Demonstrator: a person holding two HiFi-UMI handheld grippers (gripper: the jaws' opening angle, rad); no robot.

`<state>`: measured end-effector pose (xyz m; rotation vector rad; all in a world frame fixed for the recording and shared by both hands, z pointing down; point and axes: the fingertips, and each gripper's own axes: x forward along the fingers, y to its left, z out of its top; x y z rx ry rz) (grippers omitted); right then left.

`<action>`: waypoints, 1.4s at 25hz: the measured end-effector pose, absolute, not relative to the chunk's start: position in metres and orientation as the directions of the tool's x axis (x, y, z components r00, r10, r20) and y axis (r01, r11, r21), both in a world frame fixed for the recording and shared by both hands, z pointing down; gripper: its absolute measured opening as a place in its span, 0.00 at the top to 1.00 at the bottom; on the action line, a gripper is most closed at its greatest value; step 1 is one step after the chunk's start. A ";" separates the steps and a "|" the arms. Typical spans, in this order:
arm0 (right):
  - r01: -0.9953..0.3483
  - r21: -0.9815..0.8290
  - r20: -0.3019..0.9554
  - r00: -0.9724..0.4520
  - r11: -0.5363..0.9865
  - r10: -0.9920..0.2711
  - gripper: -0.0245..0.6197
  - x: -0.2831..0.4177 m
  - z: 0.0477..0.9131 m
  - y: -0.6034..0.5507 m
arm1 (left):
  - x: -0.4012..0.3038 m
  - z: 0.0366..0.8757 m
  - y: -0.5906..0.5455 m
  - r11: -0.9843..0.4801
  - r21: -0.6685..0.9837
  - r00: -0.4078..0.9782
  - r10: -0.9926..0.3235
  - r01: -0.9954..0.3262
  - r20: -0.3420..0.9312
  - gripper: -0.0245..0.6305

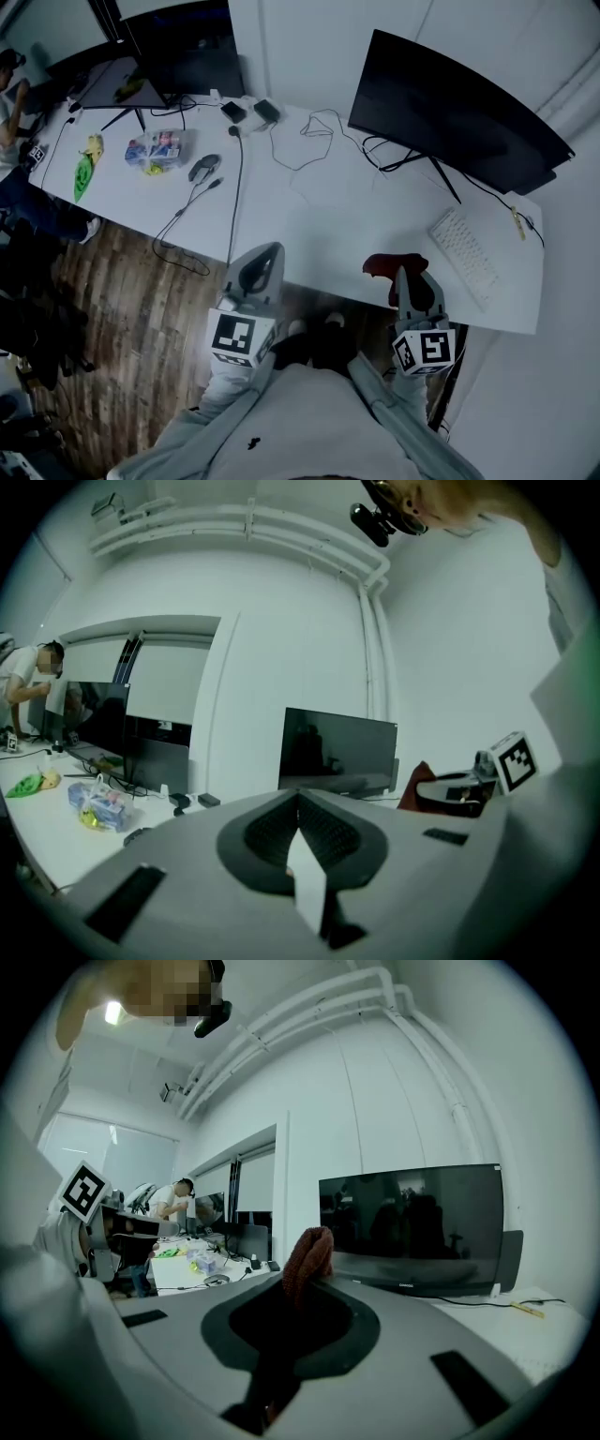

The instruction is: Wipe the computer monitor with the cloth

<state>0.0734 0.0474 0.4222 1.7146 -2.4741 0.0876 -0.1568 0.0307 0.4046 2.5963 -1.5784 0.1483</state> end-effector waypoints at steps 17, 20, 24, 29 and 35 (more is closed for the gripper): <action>-0.917 0.048 0.060 -0.394 0.397 -0.917 0.91 0.069 0.391 -0.070 | -0.153 0.390 -0.076 -0.430 0.017 0.430 -0.899 -0.903 0.082 0.93; -0.910 0.058 0.035 -0.408 0.410 -0.912 0.91 0.081 0.376 -0.098 | -0.140 0.377 -0.104 -0.426 0.008 0.426 -0.903 -0.905 0.064 0.93; -0.900 0.071 0.008 -0.430 0.429 -0.903 0.91 0.095 0.364 -0.135 | -0.123 0.371 -0.138 -0.426 0.018 0.426 -0.903 -0.905 0.062 0.93; -0.887 0.072 -0.012 -0.459 0.457 -0.889 0.91 0.108 0.355 -0.166 | -0.099 0.370 -0.167 -0.438 0.004 0.437 -0.897 -0.899 0.071 0.93; -0.885 0.072 -0.051 -0.464 0.460 -0.885 0.91 0.110 0.340 -0.186 | -0.087 0.362 -0.185 -0.458 -0.020 0.456 -0.888 -0.889 0.063 0.93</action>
